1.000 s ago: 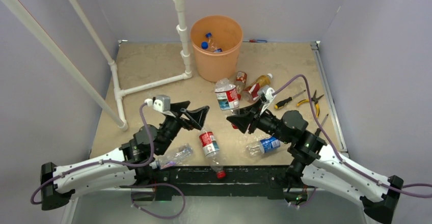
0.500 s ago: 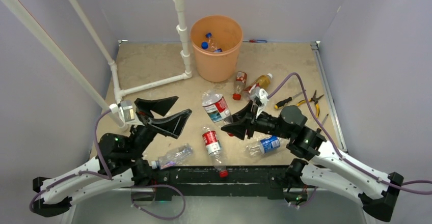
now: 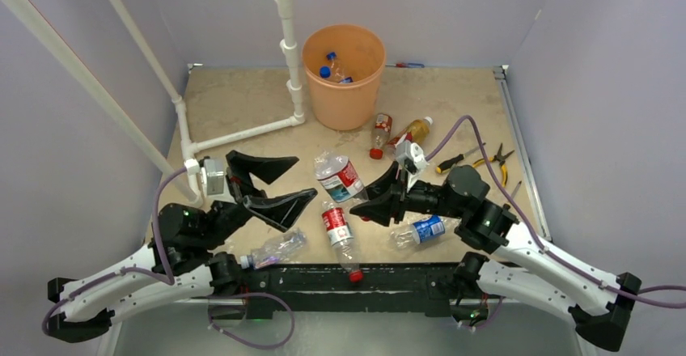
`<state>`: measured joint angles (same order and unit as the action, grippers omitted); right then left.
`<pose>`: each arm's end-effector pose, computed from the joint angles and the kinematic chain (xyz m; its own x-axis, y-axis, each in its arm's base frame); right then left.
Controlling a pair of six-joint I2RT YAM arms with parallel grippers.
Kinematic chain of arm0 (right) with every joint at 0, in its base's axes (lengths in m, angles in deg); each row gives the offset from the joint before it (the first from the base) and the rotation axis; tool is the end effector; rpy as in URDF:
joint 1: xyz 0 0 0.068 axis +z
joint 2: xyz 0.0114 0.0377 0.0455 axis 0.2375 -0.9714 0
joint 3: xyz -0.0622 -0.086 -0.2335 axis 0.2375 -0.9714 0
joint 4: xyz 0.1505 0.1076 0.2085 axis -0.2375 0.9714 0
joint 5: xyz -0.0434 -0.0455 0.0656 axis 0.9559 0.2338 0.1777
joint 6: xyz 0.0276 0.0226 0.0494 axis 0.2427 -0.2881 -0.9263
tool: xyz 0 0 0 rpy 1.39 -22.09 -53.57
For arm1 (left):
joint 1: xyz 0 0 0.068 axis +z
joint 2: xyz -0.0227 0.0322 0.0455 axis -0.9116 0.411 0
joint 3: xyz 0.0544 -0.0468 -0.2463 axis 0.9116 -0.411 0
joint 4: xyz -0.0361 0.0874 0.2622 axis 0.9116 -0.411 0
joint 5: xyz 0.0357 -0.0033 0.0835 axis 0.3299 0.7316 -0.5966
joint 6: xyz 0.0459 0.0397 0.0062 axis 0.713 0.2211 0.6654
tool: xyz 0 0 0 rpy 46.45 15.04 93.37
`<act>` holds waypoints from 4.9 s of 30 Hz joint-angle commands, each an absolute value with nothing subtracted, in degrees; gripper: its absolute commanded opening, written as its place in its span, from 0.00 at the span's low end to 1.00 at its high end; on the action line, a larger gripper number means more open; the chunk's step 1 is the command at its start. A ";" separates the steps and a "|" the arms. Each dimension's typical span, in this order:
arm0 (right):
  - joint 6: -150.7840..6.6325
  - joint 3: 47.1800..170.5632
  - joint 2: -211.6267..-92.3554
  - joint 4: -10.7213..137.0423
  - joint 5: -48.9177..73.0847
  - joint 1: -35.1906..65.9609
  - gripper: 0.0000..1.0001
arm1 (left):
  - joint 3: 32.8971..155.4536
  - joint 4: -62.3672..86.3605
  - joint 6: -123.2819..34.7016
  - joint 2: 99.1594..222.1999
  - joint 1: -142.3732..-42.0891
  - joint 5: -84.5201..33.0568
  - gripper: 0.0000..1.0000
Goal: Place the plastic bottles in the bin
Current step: Pick up the plastic bottle at the center of the board.
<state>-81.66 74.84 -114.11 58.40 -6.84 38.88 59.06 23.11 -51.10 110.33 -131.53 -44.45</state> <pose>0.1170 0.1868 0.3405 -0.2512 0.0873 -0.9640 -0.9497 0.1704 0.2629 0.0686 -0.1323 0.3822 -0.0960 -0.5431 -0.8341 0.8424 0.4021 -0.3588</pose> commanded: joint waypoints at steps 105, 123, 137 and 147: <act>-126.44 67.24 -138.30 -26.96 12.57 39.25 0.78 | 47.16 102.23 -81.75 140.69 -126.12 -58.08 0.00; -127.68 67.10 -140.69 -31.23 12.96 39.34 0.22 | 47.66 104.13 -83.31 146.01 -126.11 -55.19 0.08; -110.25 72.12 -123.88 0.64 17.50 39.30 0.00 | 41.42 93.12 -79.18 134.16 -126.11 -59.22 0.93; -93.13 92.95 -124.48 38.27 34.91 39.30 0.00 | 35.46 76.45 -75.04 117.11 -126.11 -65.16 0.99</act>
<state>-103.59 81.27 -121.30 16.59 23.45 39.14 37.56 87.69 -78.23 125.96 -126.22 -59.97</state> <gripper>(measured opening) 0.408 0.993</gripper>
